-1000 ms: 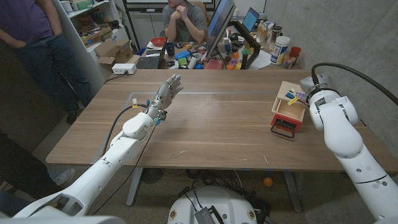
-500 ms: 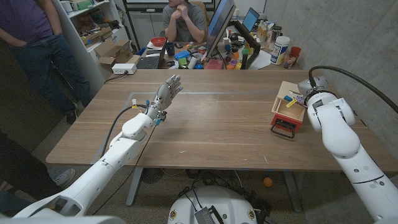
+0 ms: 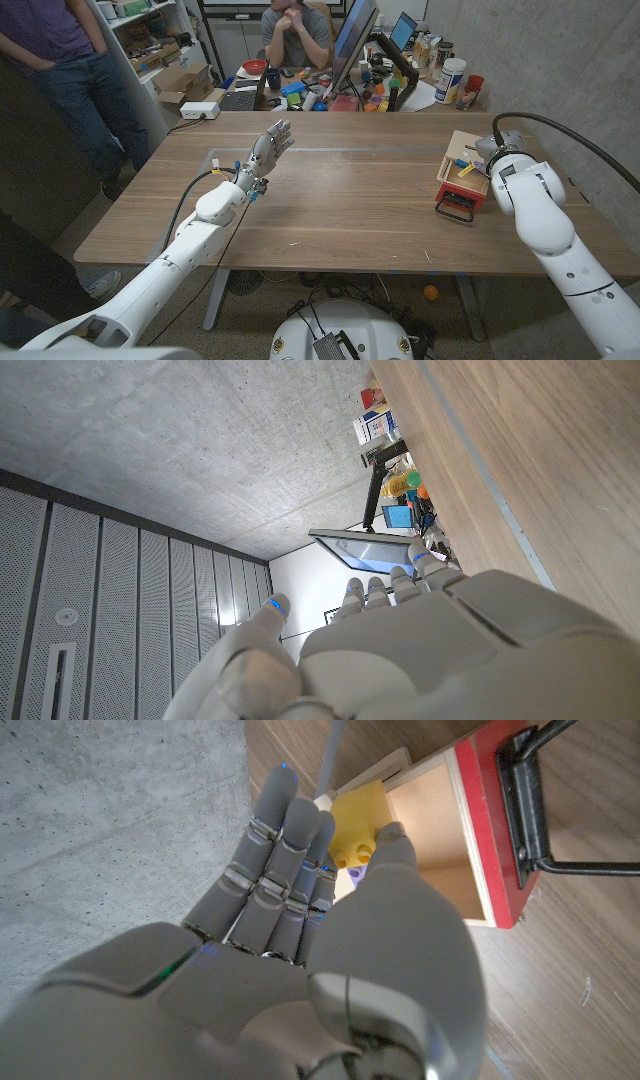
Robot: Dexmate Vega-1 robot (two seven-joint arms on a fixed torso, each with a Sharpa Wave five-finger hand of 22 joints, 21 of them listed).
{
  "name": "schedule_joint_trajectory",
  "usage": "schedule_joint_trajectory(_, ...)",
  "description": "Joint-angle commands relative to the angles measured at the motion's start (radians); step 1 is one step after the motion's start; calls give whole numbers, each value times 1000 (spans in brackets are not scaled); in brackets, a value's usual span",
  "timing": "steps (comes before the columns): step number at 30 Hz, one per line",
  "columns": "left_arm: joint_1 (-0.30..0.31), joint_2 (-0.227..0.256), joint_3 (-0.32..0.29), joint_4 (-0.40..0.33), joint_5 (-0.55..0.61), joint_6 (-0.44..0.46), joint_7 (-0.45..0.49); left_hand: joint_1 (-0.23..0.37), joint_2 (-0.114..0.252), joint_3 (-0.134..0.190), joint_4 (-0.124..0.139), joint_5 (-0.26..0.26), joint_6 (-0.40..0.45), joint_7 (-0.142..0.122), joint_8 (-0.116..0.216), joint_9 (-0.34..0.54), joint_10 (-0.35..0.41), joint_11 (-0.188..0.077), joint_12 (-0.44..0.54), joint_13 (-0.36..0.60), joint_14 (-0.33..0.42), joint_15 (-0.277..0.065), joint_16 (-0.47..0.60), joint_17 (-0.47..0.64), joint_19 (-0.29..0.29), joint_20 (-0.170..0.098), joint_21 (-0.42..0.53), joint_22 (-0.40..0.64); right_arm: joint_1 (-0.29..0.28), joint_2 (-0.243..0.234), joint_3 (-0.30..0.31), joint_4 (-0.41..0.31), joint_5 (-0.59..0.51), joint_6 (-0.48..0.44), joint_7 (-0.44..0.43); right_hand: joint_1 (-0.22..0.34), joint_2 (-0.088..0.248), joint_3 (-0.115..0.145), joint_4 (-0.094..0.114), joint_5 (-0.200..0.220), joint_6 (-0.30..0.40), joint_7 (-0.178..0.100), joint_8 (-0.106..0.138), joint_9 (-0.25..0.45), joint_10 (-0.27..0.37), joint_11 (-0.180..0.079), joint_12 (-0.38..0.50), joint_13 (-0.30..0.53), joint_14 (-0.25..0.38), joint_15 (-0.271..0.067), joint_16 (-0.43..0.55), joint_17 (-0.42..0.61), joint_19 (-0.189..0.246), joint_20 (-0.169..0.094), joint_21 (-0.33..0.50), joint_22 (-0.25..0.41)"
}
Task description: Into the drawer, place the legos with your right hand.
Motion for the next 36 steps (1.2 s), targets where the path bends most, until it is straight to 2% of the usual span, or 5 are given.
schedule_joint_trajectory(1, 7, 5, 1, -15, 5, 6, 9, -6, 104, -4, 3, 6, 3, -6, 3, 3, 0, 4, 3, 2, 0, 5, 2, 3, 4, 9, -3, 3, -6, -12, -16, 23, 25, -14, -11, 74, 80, -8, 1, 7, 66, -52, 180, 58, 8, -3, -4, 0, 12, -24, -2, 4, -6, -45, 13, -2)
schedule_joint_trajectory(36, 28, 19, -8, -41, 0, 8, 20, -6, 105, -8, 3, 7, 3, -6, 3, 3, 0, 5, 3, 2, 0, 4, 1, 3, 4, 9, -5, 3, 11, -37, -70, 53, 39, -52, -37, 86, 83, -18, 9, 9, 66, -50, 182, 55, 11, -1, -10, 1, 15, -23, -3, 4, -16, -42, 51, -26)
